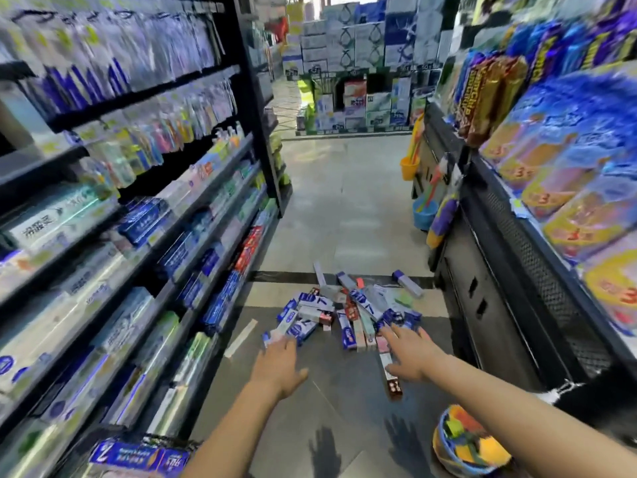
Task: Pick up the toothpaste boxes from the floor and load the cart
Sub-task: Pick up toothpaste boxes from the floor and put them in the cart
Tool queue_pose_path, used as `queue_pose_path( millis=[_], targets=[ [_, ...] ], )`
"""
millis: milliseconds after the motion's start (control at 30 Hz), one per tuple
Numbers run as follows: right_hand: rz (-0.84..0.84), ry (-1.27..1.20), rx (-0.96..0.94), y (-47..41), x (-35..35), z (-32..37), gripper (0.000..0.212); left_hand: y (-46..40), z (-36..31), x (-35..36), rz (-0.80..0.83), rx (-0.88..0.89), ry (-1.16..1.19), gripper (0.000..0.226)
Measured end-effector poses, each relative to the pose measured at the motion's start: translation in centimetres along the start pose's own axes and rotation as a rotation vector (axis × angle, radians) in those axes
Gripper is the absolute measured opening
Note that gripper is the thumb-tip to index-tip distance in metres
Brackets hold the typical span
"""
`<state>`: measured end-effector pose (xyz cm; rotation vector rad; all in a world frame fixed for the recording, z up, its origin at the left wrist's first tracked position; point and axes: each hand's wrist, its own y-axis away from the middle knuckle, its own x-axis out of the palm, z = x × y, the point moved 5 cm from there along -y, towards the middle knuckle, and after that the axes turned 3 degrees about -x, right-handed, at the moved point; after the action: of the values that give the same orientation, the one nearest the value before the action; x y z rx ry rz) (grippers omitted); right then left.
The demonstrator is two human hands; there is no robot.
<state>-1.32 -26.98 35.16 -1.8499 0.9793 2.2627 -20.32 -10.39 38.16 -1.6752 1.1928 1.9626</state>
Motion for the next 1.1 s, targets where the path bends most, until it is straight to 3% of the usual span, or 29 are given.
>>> queue_pose_path(
  millis=[333,567,767,967,1100],
  targets=[
    [0.091,-0.154,0.134,-8.7,-0.1,-9.0,0.083,-10.8,-0.7,-0.5,0.213,-0.058,0.041,0.071],
    [0.194,-0.194,0.159,-20.5,-1.3,-11.8,0.08,-24.4,2.2,-0.6,0.342,-0.118,0.097,0.062],
    [0.251,-0.23,0.242,-28.9,-0.6,-15.7,0.075,-36.0,1.7,-0.5,0.391,-0.057,0.033,0.049],
    [0.338,-0.274,0.336,-34.4,3.2,-21.2,0.064,-45.7,-2.3,3.1,0.509,0.062,-0.054,0.05],
    [0.395,-0.437,0.439,-39.5,8.3,-25.1,0.065,-52.5,-6.2,7.0,0.429,0.123,-0.017,0.051]
  ],
)
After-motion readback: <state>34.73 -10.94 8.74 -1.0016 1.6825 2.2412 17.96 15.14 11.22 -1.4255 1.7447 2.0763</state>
